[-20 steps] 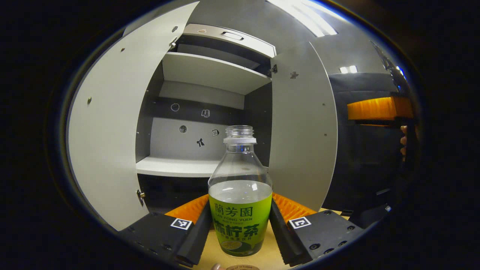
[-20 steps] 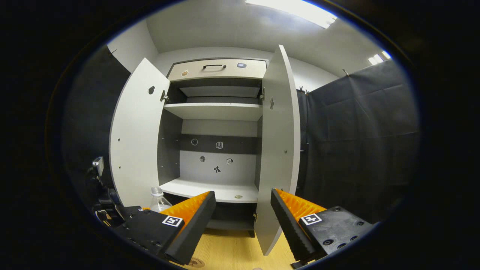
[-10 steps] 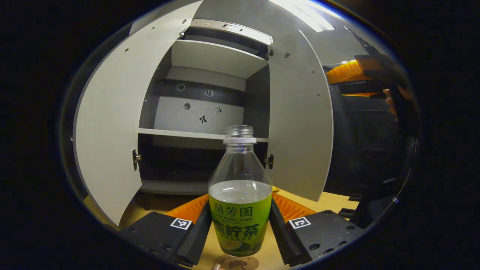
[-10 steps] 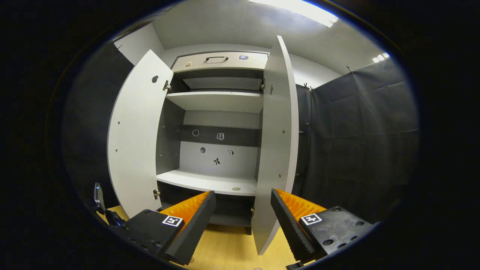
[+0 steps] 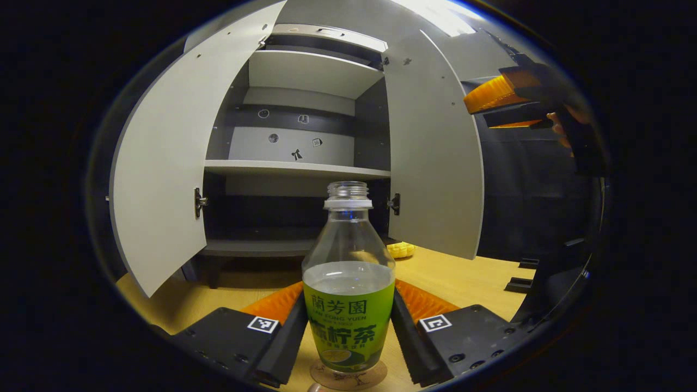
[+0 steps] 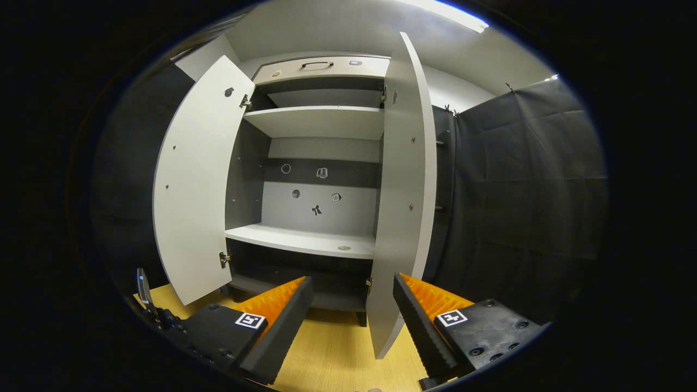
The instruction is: Grasp the bottle in the cabinet with the left hand and place it on the coaster, then close the right door with the right hand and the left door with the left hand.
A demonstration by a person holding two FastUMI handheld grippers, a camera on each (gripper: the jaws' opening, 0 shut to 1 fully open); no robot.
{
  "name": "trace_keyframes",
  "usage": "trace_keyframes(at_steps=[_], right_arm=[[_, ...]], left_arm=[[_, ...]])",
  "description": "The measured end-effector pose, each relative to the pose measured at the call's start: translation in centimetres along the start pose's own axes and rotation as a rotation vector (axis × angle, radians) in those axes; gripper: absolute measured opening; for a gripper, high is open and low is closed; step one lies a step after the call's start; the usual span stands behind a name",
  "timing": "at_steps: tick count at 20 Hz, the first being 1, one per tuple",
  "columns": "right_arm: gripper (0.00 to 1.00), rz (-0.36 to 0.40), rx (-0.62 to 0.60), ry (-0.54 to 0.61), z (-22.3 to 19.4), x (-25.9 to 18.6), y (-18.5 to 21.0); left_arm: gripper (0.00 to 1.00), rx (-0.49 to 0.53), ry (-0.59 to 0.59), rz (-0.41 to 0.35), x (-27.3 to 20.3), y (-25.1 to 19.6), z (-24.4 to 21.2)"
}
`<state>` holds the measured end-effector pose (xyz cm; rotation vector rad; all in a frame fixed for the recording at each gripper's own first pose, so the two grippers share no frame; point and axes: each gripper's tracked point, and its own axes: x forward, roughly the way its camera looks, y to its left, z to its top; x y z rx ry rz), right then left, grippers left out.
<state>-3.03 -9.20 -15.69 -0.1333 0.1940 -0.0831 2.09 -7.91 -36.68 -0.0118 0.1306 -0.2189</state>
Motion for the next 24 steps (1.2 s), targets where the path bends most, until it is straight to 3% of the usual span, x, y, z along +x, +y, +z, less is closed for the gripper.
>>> trace_keyframes(at_steps=[11,21,24], right_arm=[[0.98,0.02,-0.027,0.028,-2.2,-0.1,-0.6],[0.98,0.057,-0.046,0.048,-2.9,-0.2,0.4],[0.98,0.056,-0.054,0.048,-2.7,-0.1,0.2]], left_arm=[[0.79,-0.01,0.028,0.045,-0.2,0.5,-3.5],[0.81,-0.011,0.011,0.053,-0.5,0.3,-3.8],[0.9,-0.045,0.023,0.069,-0.5,0.9,-4.1]])
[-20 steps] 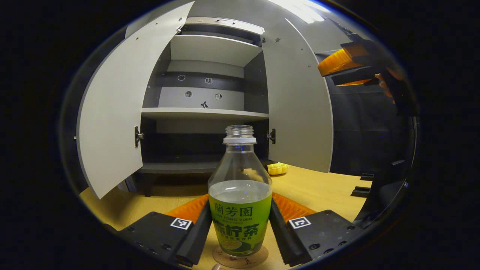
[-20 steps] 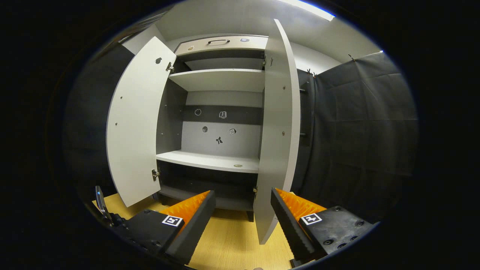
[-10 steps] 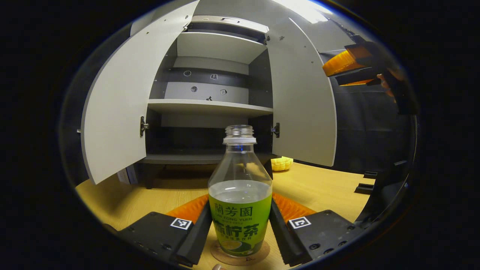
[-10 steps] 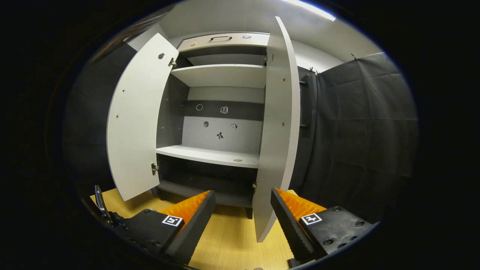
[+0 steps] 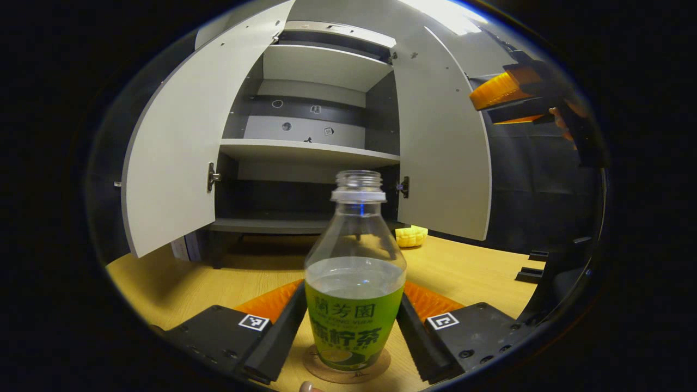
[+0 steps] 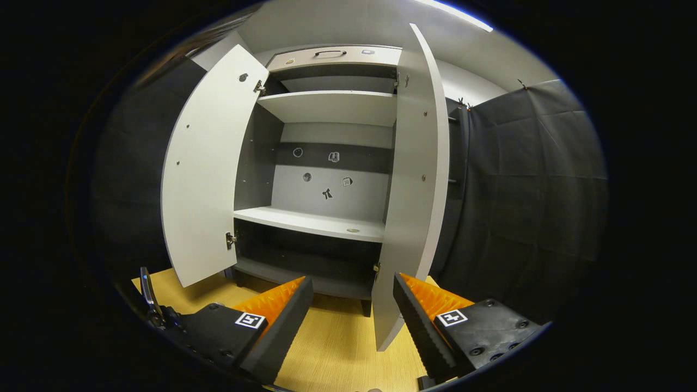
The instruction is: Grasp the bottle in the cabinet with the left hand and place it on the coaster, then close the right door with the right hand and the left door with the left hand.
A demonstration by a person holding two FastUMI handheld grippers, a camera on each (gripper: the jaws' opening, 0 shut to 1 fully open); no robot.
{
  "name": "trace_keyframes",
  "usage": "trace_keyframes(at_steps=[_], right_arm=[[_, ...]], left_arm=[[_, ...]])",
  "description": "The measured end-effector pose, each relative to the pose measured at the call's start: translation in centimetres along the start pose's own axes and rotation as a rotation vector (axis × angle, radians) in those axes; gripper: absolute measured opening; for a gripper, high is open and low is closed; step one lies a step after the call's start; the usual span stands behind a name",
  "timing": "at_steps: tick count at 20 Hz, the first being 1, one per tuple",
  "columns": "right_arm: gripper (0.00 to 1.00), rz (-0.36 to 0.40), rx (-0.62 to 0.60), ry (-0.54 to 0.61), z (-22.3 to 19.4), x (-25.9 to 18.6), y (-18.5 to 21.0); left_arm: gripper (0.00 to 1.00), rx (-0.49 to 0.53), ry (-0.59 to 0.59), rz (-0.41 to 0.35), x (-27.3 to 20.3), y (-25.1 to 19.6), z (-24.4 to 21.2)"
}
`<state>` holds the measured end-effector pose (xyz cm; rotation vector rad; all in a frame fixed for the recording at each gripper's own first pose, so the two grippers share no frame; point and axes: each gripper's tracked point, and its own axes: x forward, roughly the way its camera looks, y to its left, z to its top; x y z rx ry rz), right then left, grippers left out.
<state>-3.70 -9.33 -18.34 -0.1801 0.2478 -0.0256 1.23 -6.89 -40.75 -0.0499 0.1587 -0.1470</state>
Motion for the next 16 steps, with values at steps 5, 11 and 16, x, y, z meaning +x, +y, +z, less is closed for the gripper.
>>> trace_keyframes(at_steps=[5,11,16], right_arm=[[0.98,-0.016,0.011,-0.004,0.5,-0.2,-0.6],[0.98,-0.034,0.015,0.001,0.6,-0.7,-1.4],[0.98,-0.029,0.022,0.011,1.6,-1.0,-1.1]], left_arm=[[0.95,0.002,0.0,-0.015,0.0,-0.5,0.5],[0.95,0.038,-0.011,-0.036,0.3,-1.2,1.8],[0.95,0.045,-0.028,-0.046,0.0,-1.3,4.5]])
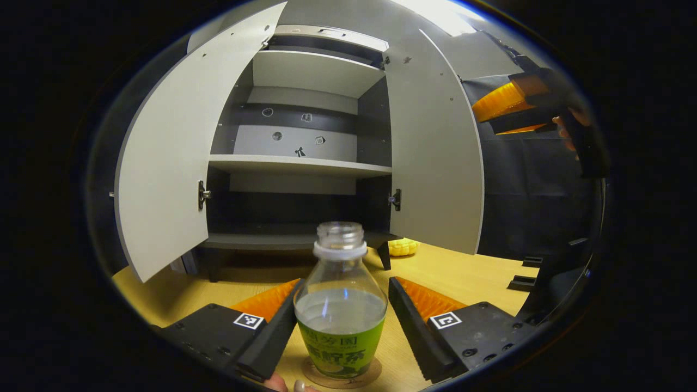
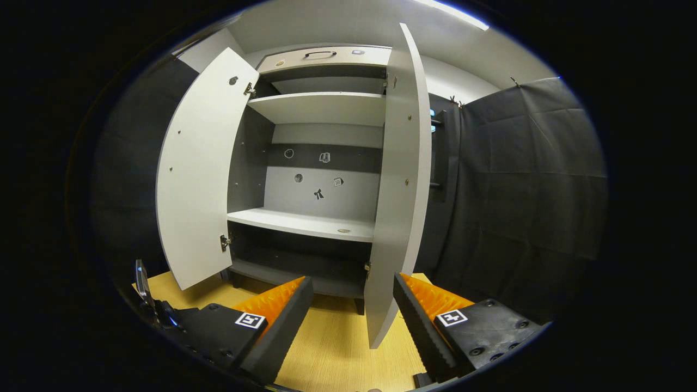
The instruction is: Grasp the bottle in the cabinet with the left hand and place it on the coaster, then close the right door with the right hand and the left door with the left hand.
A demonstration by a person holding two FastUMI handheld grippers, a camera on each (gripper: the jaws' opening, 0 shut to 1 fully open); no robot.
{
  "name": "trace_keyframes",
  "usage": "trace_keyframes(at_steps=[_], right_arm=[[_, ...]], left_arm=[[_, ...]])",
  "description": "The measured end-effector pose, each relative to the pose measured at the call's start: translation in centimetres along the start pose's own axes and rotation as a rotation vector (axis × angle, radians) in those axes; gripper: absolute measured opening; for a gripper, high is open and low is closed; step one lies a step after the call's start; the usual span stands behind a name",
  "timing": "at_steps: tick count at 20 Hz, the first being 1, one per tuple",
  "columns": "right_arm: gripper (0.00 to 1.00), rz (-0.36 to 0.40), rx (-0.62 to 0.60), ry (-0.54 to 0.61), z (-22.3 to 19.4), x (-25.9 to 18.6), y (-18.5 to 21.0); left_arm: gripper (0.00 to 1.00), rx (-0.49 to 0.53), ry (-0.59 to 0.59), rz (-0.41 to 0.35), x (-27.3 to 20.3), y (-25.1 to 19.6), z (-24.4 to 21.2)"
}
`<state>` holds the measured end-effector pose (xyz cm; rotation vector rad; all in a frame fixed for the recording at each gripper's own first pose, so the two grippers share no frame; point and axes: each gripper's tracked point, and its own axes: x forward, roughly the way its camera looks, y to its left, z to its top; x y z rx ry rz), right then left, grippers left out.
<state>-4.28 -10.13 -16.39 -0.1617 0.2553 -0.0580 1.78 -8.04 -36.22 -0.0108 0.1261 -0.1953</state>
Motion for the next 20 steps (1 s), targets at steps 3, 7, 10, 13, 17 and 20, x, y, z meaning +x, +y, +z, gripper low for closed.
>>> trace_keyframes(at_steps=[3,7,10,13,17,20], right_arm=[[0.98,0.014,-0.002,0.001,1.4,-0.5,0.2],[0.98,0.018,0.013,-0.013,3.9,-1.2,0.1],[0.98,0.012,0.018,-0.028,5.6,-1.6,-0.3],[0.98,0.008,0.036,-0.046,7.6,-2.0,-0.8],[0.98,-0.031,0.063,-0.065,10.0,-2.0,-2.5],[0.98,-0.062,0.104,-0.092,11.8,-2.0,-4.1]], left_arm=[[0.95,0.014,-0.023,0.012,0.0,0.7,3.1],[0.95,0.013,-0.046,0.001,-0.2,0.7,8.0],[0.95,0.019,-0.073,-0.027,-1.3,0.6,13.1],[0.94,0.038,-0.093,-0.063,-1.8,0.3,18.5],[0.95,-0.018,-0.104,-0.099,-3.1,0.8,24.7],[0.95,-0.051,-0.107,-0.11,-4.5,2.1,28.9]])
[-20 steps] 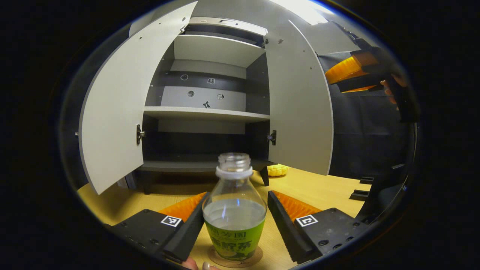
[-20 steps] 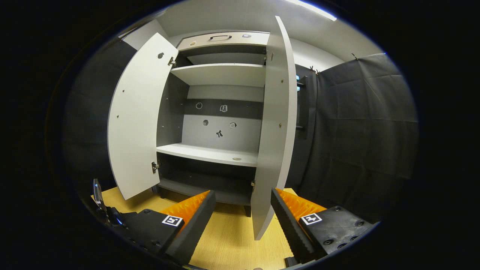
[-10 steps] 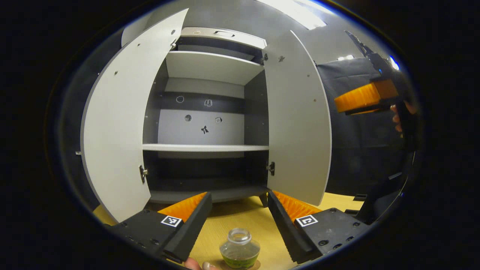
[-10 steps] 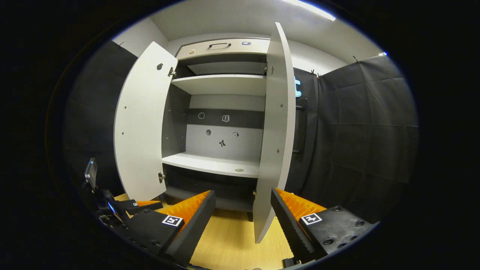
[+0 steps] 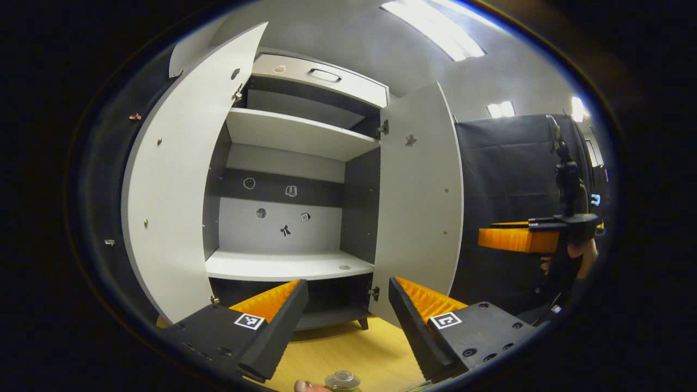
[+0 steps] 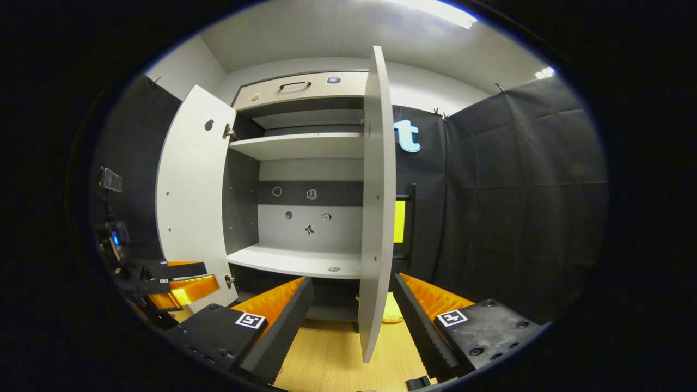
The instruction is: Grasp the bottle in the cabinet with the left hand and place it on the coaster, then close the right door with the right hand and the left door with the left hand.
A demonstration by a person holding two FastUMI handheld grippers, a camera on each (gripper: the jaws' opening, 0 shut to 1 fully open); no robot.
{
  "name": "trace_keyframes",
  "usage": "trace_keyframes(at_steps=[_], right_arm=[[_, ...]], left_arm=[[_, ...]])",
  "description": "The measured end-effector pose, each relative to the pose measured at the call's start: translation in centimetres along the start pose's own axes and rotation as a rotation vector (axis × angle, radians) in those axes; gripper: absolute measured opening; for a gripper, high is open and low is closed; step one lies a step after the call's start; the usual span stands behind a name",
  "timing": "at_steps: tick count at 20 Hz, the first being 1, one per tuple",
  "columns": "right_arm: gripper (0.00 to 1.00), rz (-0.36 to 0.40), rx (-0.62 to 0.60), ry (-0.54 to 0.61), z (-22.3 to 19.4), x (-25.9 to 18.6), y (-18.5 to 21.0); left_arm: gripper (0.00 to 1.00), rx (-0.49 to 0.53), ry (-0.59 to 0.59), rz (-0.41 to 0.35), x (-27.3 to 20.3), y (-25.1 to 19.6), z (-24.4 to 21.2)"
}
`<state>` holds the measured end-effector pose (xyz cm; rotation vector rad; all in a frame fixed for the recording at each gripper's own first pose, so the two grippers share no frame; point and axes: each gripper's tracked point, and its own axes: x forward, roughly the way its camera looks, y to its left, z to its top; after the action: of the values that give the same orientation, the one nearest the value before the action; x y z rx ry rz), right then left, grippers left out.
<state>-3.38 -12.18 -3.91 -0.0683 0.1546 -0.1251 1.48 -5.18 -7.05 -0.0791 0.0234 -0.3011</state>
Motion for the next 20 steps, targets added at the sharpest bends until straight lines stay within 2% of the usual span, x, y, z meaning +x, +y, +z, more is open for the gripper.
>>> trace_keyframes(at_steps=[4,8,11,13,20], right_arm=[[0.98,-0.068,0.01,-0.018,1.8,0.1,-2.4],[0.98,-0.145,0.009,-0.043,3.3,0.2,-5.0],[0.97,-0.205,-0.007,-0.043,3.6,0.9,-7.5],[0.98,-0.217,-0.005,-0.037,3.6,2.0,-8.6],[0.98,-0.111,0.022,0.003,2.0,7.2,-9.1]], left_arm=[[0.95,0.013,0.005,-0.008,-2.5,2.2,4.4],[0.95,0.059,0.014,0.044,-6.1,6.8,7.3],[0.95,0.071,0.031,0.14,-8.7,11.1,8.4],[0.95,0.079,0.033,0.221,-10.0,13.7,8.8],[0.95,0.014,0.037,0.49,-13.6,19.8,8.2]])
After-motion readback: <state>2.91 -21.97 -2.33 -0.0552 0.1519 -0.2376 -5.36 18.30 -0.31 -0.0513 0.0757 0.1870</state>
